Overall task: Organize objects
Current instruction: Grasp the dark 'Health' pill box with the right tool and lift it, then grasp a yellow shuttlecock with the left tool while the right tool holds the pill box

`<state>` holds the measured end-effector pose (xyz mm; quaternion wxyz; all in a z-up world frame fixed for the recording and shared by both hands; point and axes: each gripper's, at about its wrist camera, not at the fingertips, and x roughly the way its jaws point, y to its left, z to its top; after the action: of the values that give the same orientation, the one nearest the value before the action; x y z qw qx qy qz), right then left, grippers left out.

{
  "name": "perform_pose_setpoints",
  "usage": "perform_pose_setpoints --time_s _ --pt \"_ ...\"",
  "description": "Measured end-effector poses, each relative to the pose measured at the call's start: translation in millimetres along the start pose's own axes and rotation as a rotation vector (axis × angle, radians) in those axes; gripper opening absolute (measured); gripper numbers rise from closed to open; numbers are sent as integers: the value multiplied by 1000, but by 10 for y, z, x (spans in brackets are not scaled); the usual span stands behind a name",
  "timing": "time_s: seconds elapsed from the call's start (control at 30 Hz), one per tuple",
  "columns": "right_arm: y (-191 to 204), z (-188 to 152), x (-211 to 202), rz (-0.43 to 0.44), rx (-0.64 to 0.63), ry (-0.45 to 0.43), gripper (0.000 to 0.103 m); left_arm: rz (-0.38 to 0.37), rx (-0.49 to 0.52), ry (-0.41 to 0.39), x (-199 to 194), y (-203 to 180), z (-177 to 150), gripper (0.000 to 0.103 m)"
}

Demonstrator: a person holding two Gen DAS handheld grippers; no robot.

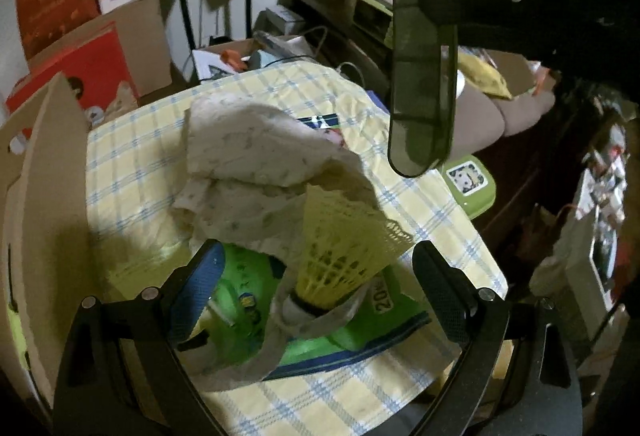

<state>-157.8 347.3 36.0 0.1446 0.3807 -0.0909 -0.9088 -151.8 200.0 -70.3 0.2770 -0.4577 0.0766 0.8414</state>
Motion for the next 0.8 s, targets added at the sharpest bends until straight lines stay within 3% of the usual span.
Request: perform_pose_setpoints --time_s 0.07,0.17,0.23,0.43,0.47,0.8 --pt "-42 -33 -31 -1 11 2 43 19 34 -10 25 -85 2 92" --pt "-74 -93 -66 -5 16 3 43 42 65 2 81 -148 9 72" --pt "-89 -119 -79 -6 19 7 43 36 79 20 125 -174 12 48" --pt "-111 -176 -104 -5 30 11 43 63 86 -9 50 -168 -15 33" --pt "-104 -177 -112 -2 30 11 43 63 79 -17 22 -152 -14 25" --pt "128 -173 -244 21 -4 -12 43 33 -30 -120 -509 109 42 22"
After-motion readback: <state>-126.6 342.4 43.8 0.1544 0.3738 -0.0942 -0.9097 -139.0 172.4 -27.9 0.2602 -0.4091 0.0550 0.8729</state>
